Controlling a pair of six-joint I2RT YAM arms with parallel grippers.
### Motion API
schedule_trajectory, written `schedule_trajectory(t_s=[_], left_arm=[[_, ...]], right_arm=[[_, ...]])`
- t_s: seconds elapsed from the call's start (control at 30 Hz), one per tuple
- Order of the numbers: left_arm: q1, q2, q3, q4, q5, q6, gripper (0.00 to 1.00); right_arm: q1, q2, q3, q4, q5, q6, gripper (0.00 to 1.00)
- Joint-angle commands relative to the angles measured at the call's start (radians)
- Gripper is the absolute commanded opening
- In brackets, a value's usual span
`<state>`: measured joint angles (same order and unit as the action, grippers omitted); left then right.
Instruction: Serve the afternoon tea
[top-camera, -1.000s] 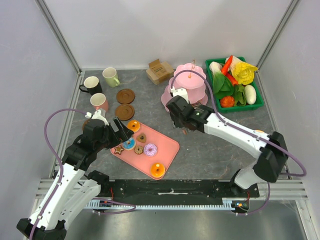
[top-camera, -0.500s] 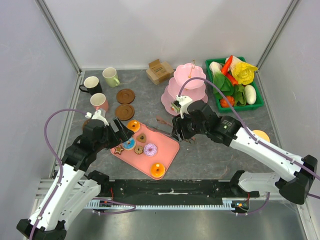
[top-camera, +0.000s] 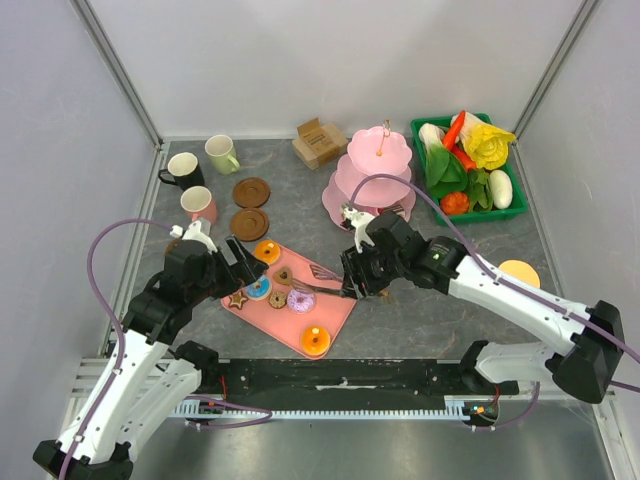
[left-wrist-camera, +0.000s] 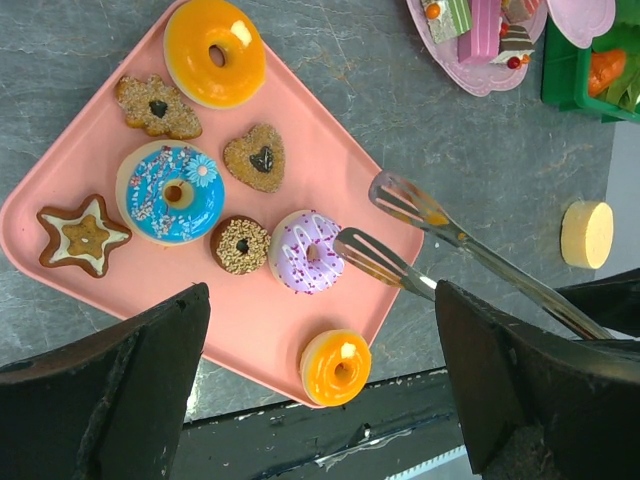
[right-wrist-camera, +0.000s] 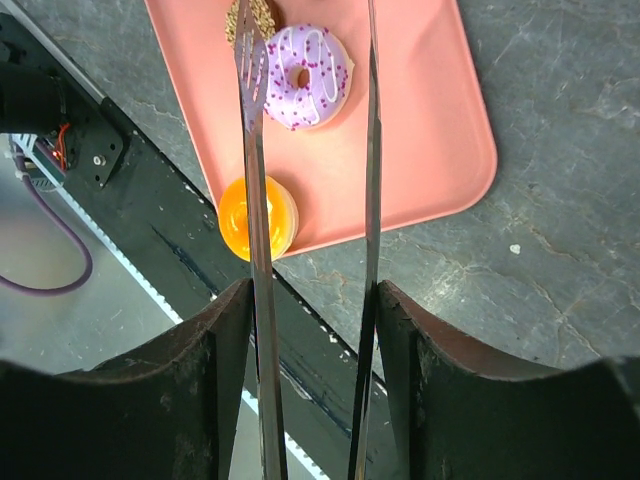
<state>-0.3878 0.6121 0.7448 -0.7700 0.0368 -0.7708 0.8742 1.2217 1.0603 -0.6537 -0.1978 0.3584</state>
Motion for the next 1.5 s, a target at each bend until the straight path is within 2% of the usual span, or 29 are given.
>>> schedule_trajectory(t_s=[0.0, 0.43, 0.53, 0.67, 0.77, 0.97, 1.23, 1.47], left_arm=[[0.001, -0.012, -0.012, 0.012, 0.021, 0.019, 0.99], [0.003, -0.023, -0.021, 0.009, 0.015, 0.016, 0.99], [0.003, -0.023, -0.018, 0.017, 0.026, 0.021, 0.99], [0.001, -0.031, -0.018, 0.021, 0.026, 0.021, 0.99], [0.001, -0.031, -0.018, 0.021, 0.025, 0.021, 0.99], [0.003, -0.023, -0.016, 0.028, 0.026, 0.019, 0.99], [0.003, -0.015, -0.016, 0.038, 0.029, 0.021, 0.99], [0.001, -0.009, -0.019, 0.04, 0.034, 0.025, 0.99]], right_arm=[[-0.001, 0.039, -0.014, 0.032, -0.034, 0.043, 0.58], [-0.001, 0.105, -0.031, 0.026, -0.054, 0.086, 0.58], [-0.001, 0.124, -0.036, 0.04, -0.069, 0.114, 0.56], [-0.001, 0.128, -0.034, 0.042, -0.069, 0.135, 0.47], [-0.001, 0.119, -0.025, 0.045, -0.069, 0.152, 0.4], [-0.001, 0.07, -0.002, 0.04, -0.037, 0.175, 0.35], [-0.02, -0.001, 0.043, 0.02, 0.049, 0.211, 0.34], [-0.121, -0.073, 0.099, 0.011, 0.141, 0.221, 0.32]])
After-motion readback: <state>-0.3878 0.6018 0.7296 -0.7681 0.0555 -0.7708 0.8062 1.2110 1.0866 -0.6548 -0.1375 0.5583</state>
